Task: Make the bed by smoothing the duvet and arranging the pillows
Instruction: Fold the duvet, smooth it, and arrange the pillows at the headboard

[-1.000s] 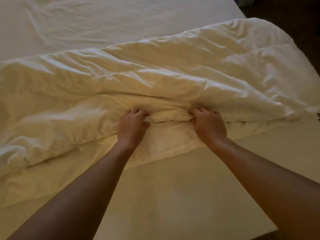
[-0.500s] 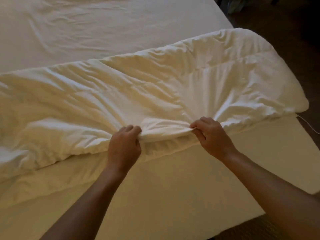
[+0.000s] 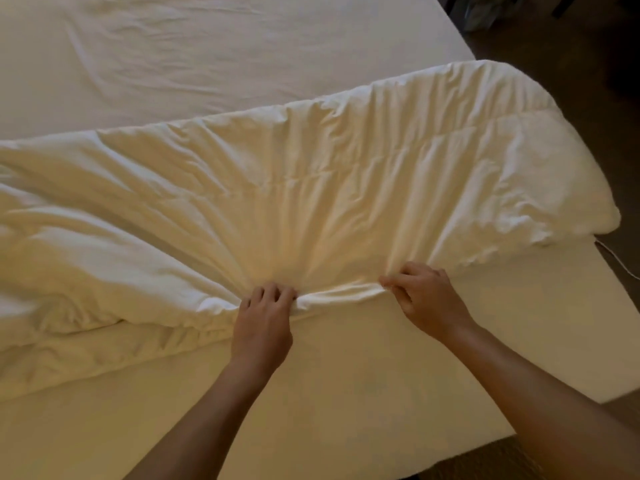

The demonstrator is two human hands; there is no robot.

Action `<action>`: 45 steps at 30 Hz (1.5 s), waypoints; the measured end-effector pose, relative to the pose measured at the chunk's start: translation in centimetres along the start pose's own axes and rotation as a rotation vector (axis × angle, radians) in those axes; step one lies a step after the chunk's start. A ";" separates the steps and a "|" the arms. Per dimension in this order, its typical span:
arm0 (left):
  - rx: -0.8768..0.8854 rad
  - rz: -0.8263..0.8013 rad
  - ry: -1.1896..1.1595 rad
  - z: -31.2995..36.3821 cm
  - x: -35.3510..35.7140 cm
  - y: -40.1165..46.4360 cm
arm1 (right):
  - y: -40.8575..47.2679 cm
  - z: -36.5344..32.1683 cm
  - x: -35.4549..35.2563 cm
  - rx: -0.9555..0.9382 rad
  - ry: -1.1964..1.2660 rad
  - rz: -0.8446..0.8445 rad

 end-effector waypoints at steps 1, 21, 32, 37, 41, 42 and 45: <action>-0.019 -0.027 -0.023 0.1 -0.4 0.4 | 0.5 -0.5 -0.4 0.021 0.040 -0.006; -0.271 -0.050 0.005 2.7 4.2 6.2 | 7.9 11.0 -3.0 0.338 -0.363 0.115; -0.187 0.099 -0.203 3.6 -4.8 21.7 | 21.2 -0.2 -3.3 -0.061 -0.088 0.030; -0.079 0.070 0.023 -2.0 1.6 24.0 | 24.6 6.3 -1.8 -0.205 -0.366 -0.084; -0.378 0.023 0.044 -8.4 3.2 24.3 | 26.9 12.4 -6.1 0.099 -0.429 0.068; -0.473 0.005 0.015 -9.2 2.8 24.6 | 27.5 12.5 -6.9 0.211 -0.384 0.127; -0.505 0.105 -0.091 -8.1 -0.7 27.3 | 30.3 7.9 -7.3 0.243 -0.233 0.249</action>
Point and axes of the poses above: each hand's wrist, its own y-axis towards the middle knuckle, its own x-axis out of the palm, z = x × y, the point moved 4 cm from there along y, towards the middle knuckle, and after that the axes turned 15 degrees about y, right-handed, at the moved point
